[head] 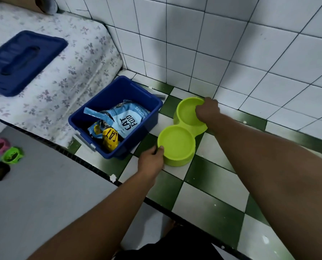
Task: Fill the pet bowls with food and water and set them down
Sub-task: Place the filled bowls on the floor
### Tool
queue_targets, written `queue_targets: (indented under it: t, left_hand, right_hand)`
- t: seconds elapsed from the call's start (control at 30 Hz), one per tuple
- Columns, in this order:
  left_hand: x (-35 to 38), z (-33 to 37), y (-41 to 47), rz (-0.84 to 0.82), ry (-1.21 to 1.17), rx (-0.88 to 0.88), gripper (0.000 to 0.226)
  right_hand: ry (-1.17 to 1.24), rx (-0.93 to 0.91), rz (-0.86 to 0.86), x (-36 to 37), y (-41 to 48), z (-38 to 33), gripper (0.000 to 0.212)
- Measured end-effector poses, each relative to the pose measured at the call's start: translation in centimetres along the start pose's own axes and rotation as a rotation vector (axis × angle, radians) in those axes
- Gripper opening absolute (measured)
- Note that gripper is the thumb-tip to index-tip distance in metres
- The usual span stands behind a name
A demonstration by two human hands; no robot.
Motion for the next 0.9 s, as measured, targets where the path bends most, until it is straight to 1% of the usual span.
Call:
queue_targets:
  t: [0.17,0.2,0.3,0.37,0.57,0.67,0.73,0.8,0.9]
  left_hand:
    - [0.1,-0.6,-0.3,0.006,0.030,0.052,0.060]
    - [0.0,-0.4,-0.5,0.007,0.032,0.070,0.059]
    - [-0.8,0.5,-1.3,0.012,0.073,0.147,0.046]
    - [-1.4,0.9,-1.5,0.005,0.106,0.200,0.046]
    - [-2.8,3.4,-2.5,-0.023,0.134,0.322,0.046]
    - [-3.5,4.7,-2.8,-0.023,0.150,0.369,0.045]
    - [-3.9,5.8,-2.9,-0.023,0.151,0.408,0.044]
    - [-4.2,6.9,-3.1,-0.015,0.145,0.450,0.044]
    - [-4.6,8.4,-3.3,-0.009,0.133,0.485,0.042]
  right_hand:
    - [-0.043,0.071,0.080,-2.3,-1.1,1.9,0.049]
    - [-0.025,0.077,0.094,-2.8,-1.5,2.3,0.049]
    - [0.036,0.063,0.113,-4.3,-2.7,3.3,0.048]
    - [0.071,0.049,0.122,-5.5,-3.7,3.9,0.044]
    - [0.101,0.063,0.172,-8.0,-7.4,6.2,0.013]
    - [0.178,0.092,0.183,-9.1,-9.4,7.5,0.014]
    - [0.265,0.135,0.196,-9.8,-10.8,8.4,0.012]
    - [0.354,0.178,0.233,-10.7,-12.2,9.1,0.015]
    - [0.436,0.182,0.298,-11.9,-13.9,9.6,0.022]
Point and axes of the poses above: each hand's wrist, its own y-axis towards the middle knuckle, its own x-axis out of the palm, z = x × y, the point moved 7 cm from there along y, towards the middle knuckle, and after that the axes turned 8 degrees about z, right-handed, at the moved point
